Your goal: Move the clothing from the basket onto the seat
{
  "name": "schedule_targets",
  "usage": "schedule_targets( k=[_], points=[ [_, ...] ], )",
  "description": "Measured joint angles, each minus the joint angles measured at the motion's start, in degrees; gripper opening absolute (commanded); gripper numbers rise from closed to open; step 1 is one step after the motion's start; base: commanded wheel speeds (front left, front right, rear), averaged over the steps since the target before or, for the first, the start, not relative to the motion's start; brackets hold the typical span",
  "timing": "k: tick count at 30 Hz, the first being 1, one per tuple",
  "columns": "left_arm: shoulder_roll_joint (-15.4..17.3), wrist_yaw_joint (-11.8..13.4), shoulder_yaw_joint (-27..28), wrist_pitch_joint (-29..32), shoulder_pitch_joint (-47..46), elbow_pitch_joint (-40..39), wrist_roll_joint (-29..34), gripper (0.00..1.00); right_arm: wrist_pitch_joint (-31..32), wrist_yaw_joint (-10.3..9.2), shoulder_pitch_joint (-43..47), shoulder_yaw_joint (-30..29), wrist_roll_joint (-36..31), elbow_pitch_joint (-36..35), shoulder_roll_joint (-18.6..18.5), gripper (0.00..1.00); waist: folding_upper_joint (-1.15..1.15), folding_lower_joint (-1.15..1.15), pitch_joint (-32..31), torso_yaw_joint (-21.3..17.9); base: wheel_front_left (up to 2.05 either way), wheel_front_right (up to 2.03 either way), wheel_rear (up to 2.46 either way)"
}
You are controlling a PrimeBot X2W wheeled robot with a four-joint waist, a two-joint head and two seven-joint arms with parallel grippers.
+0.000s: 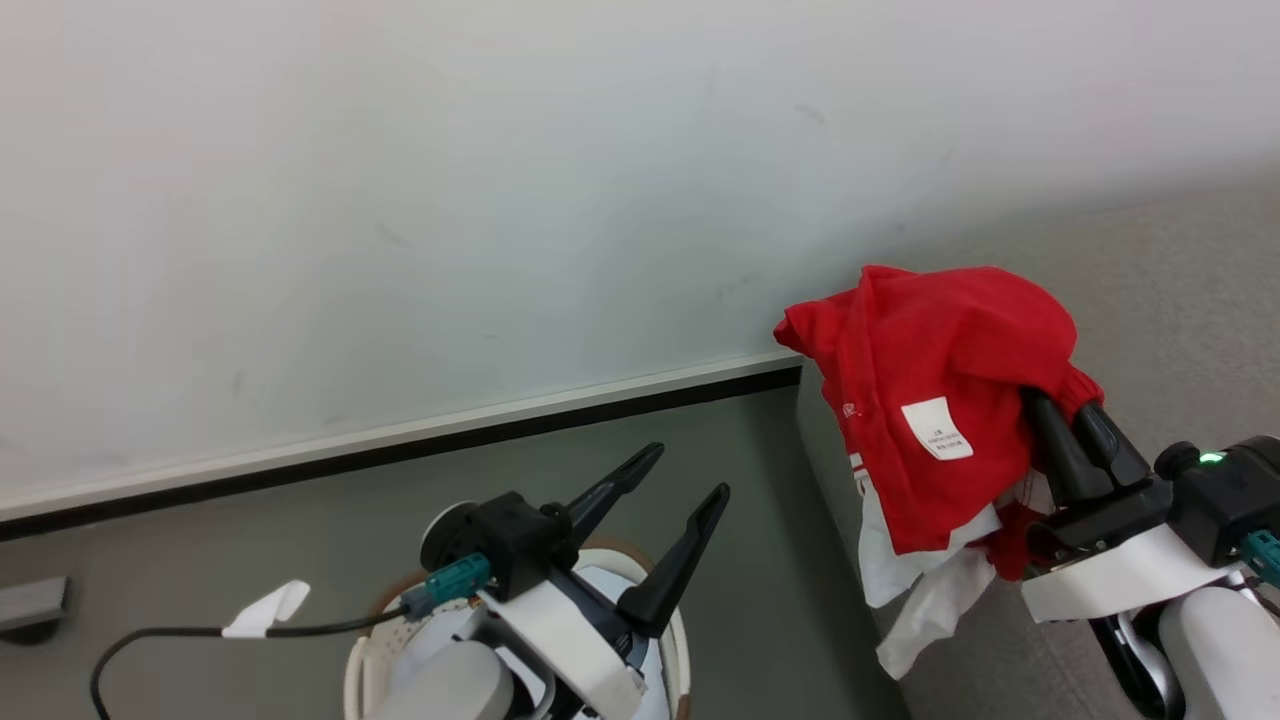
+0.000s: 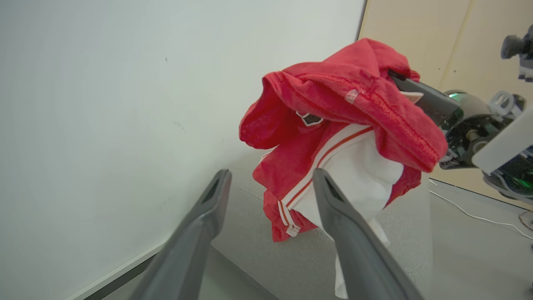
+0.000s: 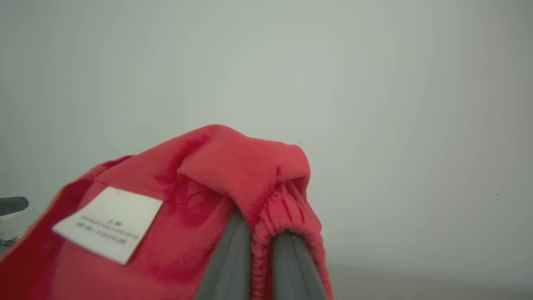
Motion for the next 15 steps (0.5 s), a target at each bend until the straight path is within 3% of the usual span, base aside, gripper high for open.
schedule_targets(
  k=[15],
  points=[
    [0.12, -0.15, -0.12, 0.00, 2.97, -2.56, 3.91, 1.00, 0.01, 0.00, 4.74, -6.44, -1.90, -7.43, 0.67, 0.00, 0.00, 0.00, 1.89, -13.46, 0.00, 0.00, 0.00]
  ],
)
